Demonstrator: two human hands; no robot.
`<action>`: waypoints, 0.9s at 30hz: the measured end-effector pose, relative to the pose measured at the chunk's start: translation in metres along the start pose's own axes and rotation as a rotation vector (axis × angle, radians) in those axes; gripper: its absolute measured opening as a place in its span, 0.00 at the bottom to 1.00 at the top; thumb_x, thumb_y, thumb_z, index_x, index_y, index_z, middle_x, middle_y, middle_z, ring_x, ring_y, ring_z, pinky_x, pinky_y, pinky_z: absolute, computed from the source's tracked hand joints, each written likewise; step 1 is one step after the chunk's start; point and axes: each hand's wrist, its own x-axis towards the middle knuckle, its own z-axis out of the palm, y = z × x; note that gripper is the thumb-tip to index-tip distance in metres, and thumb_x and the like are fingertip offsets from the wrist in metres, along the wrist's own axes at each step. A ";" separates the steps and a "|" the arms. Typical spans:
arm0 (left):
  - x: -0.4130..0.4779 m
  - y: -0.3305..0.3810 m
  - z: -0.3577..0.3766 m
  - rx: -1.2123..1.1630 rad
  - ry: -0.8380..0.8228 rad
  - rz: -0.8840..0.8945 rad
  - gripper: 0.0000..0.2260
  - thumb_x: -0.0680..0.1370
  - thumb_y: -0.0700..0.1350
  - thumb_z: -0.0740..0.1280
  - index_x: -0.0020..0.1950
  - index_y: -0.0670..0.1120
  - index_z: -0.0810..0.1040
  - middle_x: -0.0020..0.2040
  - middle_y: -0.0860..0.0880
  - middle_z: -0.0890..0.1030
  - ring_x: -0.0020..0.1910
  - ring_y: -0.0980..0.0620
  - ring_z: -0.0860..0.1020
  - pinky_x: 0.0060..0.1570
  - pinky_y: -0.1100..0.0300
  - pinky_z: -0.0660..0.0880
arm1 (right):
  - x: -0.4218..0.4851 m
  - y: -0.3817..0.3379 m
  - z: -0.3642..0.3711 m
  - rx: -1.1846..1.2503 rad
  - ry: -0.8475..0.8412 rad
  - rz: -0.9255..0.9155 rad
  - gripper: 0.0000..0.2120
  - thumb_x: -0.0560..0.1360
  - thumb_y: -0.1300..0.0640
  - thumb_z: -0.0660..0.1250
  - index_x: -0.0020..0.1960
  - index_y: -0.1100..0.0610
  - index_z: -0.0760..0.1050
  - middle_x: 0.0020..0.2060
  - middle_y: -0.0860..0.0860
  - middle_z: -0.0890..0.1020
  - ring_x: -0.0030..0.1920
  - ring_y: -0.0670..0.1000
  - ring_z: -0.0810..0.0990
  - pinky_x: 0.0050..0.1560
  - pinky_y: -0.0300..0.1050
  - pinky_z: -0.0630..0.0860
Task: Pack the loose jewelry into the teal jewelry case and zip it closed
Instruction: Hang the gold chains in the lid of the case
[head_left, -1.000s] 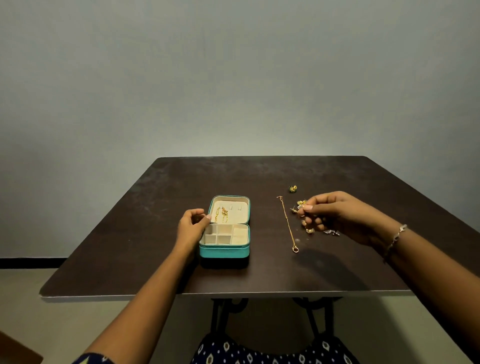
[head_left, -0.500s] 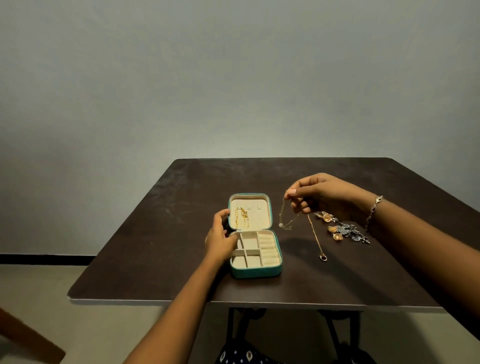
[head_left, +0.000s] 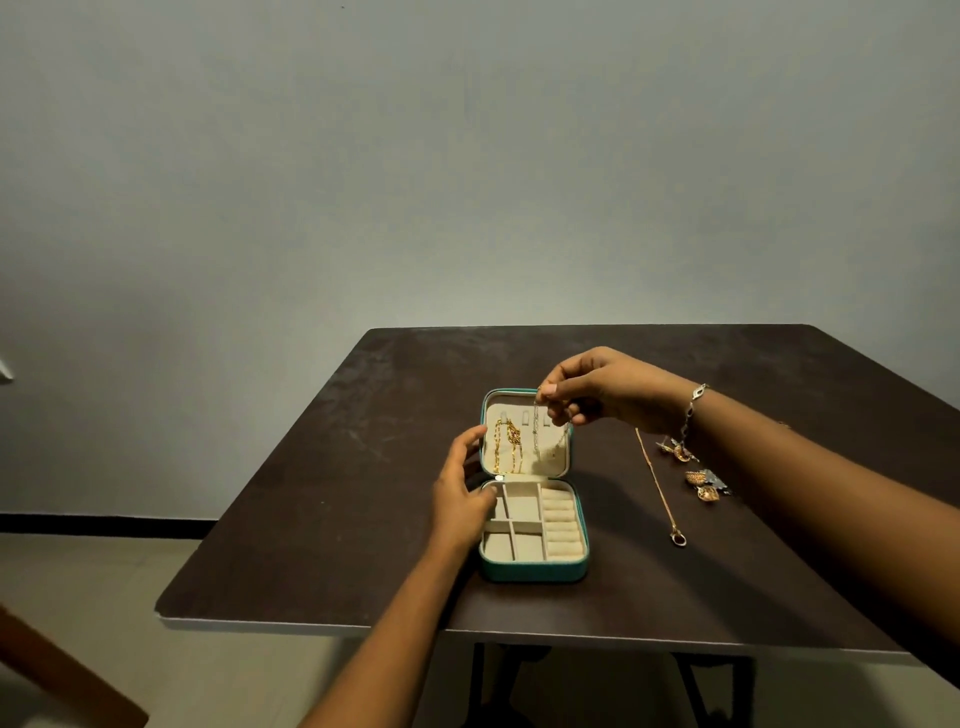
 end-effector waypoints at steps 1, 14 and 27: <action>0.000 0.000 0.000 0.000 0.003 0.005 0.27 0.71 0.26 0.63 0.65 0.50 0.69 0.57 0.56 0.72 0.53 0.65 0.72 0.46 0.74 0.73 | 0.002 0.000 0.001 -0.005 -0.006 -0.002 0.06 0.77 0.63 0.62 0.46 0.63 0.77 0.34 0.53 0.79 0.30 0.43 0.75 0.33 0.34 0.72; 0.003 -0.008 0.003 -0.051 0.013 0.006 0.26 0.71 0.27 0.64 0.62 0.51 0.71 0.56 0.54 0.75 0.52 0.64 0.74 0.47 0.72 0.75 | 0.028 0.022 0.013 -0.381 0.191 -0.139 0.05 0.74 0.59 0.66 0.45 0.59 0.79 0.38 0.51 0.81 0.40 0.46 0.79 0.46 0.39 0.76; 0.003 -0.009 0.004 -0.099 0.002 0.023 0.26 0.71 0.25 0.64 0.62 0.49 0.71 0.56 0.53 0.76 0.53 0.61 0.75 0.45 0.72 0.75 | 0.049 0.044 0.026 -0.867 0.486 -0.383 0.09 0.75 0.55 0.66 0.53 0.56 0.80 0.50 0.52 0.76 0.54 0.50 0.70 0.47 0.41 0.69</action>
